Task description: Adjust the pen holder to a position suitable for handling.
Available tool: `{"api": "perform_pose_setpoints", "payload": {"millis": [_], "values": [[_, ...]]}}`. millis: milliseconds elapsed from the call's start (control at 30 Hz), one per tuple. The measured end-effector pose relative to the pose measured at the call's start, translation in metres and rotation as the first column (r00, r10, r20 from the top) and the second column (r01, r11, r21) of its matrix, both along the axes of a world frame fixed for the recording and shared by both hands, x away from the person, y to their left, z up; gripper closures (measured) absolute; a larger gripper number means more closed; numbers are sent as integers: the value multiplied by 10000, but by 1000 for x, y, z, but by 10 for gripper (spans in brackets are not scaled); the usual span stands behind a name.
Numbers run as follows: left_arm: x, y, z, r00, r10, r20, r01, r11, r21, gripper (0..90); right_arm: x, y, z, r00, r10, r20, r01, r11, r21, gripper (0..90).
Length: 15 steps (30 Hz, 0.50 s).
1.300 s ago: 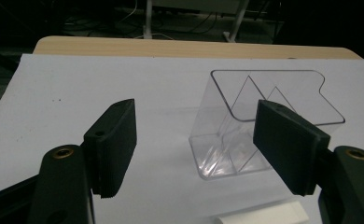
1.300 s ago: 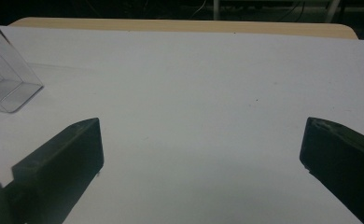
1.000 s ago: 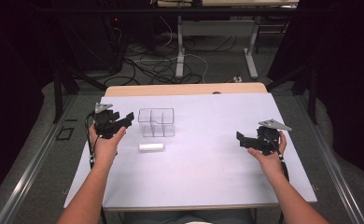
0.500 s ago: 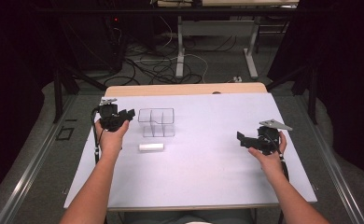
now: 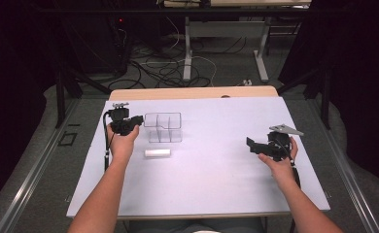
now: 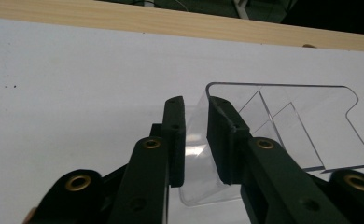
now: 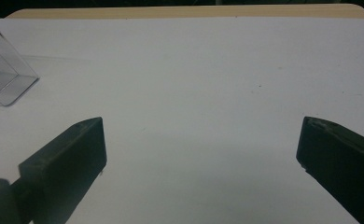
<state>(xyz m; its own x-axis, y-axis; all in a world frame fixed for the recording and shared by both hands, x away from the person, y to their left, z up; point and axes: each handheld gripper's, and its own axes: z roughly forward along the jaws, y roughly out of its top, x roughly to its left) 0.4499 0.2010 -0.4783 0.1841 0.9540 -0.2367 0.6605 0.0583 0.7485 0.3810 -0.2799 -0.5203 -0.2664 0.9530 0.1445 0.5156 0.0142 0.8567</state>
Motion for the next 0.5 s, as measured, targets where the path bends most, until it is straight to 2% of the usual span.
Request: {"api": "perform_pose_setpoints", "payload": {"millis": [33, 133, 200, 233, 400, 500], "values": [[1, -1, -1, 10000, -6, -51, 6, 9999, -104, 793, 0, 0, 0, 10000, -3, -24, 3, 10000, 27, 12], [2, -3, 1, 10000, -67, -10, 67, 10000, -26, 816, 0, 0, -1, 10000, -16, -79, 17, 10000, 49, 13], [2, -4, 1, 9999, -110, -10, 110, 9999, 32, 843, 1, 0, -1, 10000, 8, -96, -7, 10000, 52, 14], [2, -7, 2, 9999, -108, 57, 107, 9997, 239, 855, 1, 0, -1, 9999, 15, -99, -14, 10000, 51, 14], [4, -10, 5, 9998, -144, 99, 142, 9997, 209, 874, 1, 1, -2, 9998, 30, -175, -29, 10000, 63, 18], [4, -12, 6, 9998, -145, 101, 141, 9990, 427, 881, 1, 0, -3, 9998, 52, -216, -51, 10000, 27, 19]]}}
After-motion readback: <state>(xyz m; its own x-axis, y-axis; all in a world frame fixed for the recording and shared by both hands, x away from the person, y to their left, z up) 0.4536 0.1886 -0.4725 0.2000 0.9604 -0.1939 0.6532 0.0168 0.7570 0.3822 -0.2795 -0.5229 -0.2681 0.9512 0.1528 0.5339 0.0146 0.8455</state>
